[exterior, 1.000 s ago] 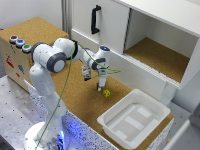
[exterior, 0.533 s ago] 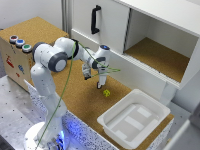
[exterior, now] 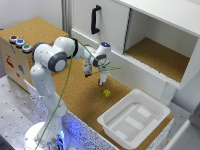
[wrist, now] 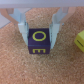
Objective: Rotate the purple block towards the left
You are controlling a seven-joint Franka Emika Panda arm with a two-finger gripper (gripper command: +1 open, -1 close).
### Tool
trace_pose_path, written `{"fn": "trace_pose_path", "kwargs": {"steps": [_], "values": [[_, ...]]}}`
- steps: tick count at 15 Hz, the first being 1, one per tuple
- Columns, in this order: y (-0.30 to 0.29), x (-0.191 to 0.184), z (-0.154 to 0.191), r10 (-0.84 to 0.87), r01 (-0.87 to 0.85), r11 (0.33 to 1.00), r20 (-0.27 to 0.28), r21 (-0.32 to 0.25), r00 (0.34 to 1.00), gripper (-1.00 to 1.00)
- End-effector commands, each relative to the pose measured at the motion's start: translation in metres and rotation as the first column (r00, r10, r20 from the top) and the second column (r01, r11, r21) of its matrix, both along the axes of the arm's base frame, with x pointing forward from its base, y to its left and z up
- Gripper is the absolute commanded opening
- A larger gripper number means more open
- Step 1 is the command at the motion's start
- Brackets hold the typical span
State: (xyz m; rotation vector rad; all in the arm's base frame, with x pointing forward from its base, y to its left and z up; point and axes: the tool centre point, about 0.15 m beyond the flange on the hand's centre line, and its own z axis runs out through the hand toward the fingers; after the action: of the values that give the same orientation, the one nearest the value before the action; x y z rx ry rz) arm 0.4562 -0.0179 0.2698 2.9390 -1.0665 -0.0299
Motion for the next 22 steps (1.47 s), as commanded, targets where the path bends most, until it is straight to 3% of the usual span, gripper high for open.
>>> {"fn": "trace_pose_path", "kwargs": {"steps": [1,3,5,6,9,10,14,22], "values": [[0.018,-0.015,0.037,0.229,-0.236,0.971,-0.108,-0.048,0.967,-1.0],[0.026,-0.015,0.034,0.381,-0.386,0.921,-0.097,-0.044,0.92,-1.0],[0.03,-0.016,0.026,0.552,-0.555,0.831,-0.076,-0.04,0.831,-1.0],[0.031,-0.019,0.023,0.641,-0.644,0.763,-0.054,-0.059,0.765,-1.0],[0.026,-0.015,0.01,0.794,-0.795,0.601,-0.057,-0.082,0.605,-1.0],[0.025,-0.012,0.009,0.824,-0.826,0.558,-0.065,-0.084,0.563,-1.0],[0.021,0.006,0.0,0.951,-0.951,0.284,-0.092,-0.123,0.296,-1.0],[0.014,-0.015,-0.024,0.985,-0.985,-0.172,-0.02,-0.021,-0.171,-1.0]]}}
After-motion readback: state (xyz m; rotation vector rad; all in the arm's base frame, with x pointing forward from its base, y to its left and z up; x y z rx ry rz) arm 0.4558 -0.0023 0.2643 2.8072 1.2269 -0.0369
